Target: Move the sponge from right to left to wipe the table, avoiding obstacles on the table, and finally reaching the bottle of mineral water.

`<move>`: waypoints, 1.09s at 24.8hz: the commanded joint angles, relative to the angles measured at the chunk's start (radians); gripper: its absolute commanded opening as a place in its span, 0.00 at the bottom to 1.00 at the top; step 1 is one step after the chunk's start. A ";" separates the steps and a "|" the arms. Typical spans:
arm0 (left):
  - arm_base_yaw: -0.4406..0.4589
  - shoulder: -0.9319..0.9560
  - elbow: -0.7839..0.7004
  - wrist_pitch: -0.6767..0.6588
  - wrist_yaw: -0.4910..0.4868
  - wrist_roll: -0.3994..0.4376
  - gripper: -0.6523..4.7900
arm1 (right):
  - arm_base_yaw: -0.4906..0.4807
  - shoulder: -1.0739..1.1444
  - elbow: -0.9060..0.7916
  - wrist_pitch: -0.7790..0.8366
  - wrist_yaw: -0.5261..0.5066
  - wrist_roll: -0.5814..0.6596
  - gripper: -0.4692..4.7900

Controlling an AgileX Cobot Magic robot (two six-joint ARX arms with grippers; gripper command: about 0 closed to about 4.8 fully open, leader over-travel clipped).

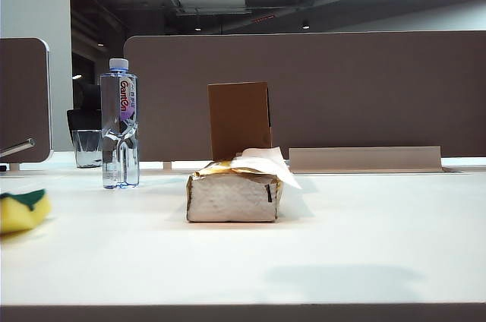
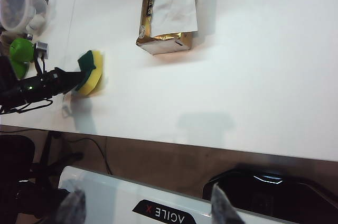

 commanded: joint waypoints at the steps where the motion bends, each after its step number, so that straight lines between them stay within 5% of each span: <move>1: -0.055 0.116 0.079 0.014 -0.067 0.000 0.11 | 0.000 0.000 0.004 0.008 -0.006 0.012 0.67; 19: -0.067 0.475 0.465 0.009 -0.044 -0.045 0.11 | 0.000 0.000 0.004 0.051 -0.003 0.065 0.67; 27: -0.075 0.503 0.525 0.038 -0.043 -0.044 0.11 | 0.000 0.000 0.004 0.050 -0.003 0.071 0.67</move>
